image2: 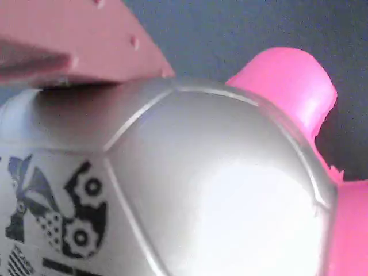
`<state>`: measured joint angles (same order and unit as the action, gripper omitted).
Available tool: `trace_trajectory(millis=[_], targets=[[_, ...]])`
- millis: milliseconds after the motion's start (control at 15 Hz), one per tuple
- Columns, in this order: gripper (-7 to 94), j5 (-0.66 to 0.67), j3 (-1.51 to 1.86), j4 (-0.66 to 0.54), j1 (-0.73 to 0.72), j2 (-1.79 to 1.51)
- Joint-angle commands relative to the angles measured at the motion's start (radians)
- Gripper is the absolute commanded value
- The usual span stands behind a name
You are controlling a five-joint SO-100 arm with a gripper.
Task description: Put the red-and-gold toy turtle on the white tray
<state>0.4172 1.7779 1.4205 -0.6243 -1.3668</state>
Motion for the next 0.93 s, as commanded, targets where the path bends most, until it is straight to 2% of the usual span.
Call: trace_trajectory(millis=[0, 133, 333, 467, 600, 867], targets=[[0, -0.003, -0.169, 0.155, 0.017, -0.158], [0, 0.002, -0.273, 0.256, 0.038, -0.229], [0, -0.009, -0.29, 0.259, 0.054, -0.293], [0, -0.083, -0.319, 0.256, 0.101, -0.302], [0, -0.112, -0.402, 0.272, 0.264, -0.327], [0, -0.172, -0.676, 0.336, 0.684, -0.221]])
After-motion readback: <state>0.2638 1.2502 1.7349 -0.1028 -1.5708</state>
